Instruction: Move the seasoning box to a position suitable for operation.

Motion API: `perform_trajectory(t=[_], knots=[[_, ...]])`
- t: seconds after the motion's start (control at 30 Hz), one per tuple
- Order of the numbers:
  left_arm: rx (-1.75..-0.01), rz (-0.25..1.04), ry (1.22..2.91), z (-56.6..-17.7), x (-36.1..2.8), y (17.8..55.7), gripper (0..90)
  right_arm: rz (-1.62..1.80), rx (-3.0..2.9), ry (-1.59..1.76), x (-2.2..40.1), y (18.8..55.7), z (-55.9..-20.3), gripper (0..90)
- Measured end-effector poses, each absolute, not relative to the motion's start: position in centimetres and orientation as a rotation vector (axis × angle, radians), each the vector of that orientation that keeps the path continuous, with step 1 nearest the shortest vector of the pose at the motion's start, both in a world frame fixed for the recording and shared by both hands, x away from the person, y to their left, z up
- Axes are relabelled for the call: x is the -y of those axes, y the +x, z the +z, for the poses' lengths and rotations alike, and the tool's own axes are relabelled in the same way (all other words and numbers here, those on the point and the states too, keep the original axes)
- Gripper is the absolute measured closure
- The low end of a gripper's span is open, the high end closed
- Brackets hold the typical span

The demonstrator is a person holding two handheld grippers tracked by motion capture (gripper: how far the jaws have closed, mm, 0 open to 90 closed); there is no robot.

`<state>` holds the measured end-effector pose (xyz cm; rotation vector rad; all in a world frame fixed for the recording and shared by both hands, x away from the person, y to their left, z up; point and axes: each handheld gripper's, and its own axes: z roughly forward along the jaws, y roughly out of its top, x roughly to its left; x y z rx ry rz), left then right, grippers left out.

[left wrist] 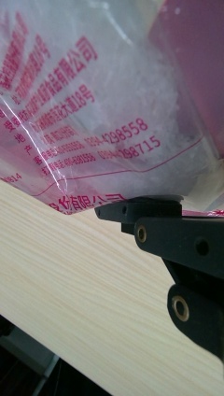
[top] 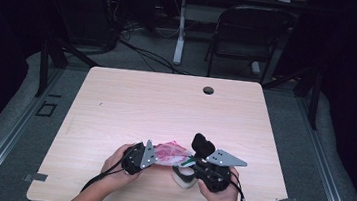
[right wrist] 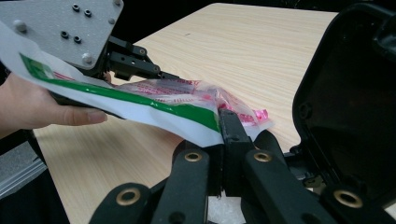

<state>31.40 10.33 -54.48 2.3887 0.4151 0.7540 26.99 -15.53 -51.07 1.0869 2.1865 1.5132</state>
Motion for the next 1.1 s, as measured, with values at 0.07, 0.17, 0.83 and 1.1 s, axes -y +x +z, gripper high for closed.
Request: perform_trajectory(t=[0.07,0.17,0.83,1.1], knots=[[-0.429,0.746,2.382,-54.6,-10.3,31.5,74.6,1.518,-2.184,1.085,15.5,27.0,-51.1,89.6],[-0.435,0.733,2.378,-54.7,-10.3,31.5,74.8,1.524,-2.186,1.082,15.6,27.0,-51.0,89.4],[-0.478,0.626,2.368,-55.4,-10.8,32.1,76.1,1.57,-2.177,1.086,15.7,27.2,-51.0,84.9],[-0.527,0.568,2.333,-55.7,-11.2,32.5,76.5,1.577,-2.181,1.077,15.8,27.1,-51.0,80.3]])
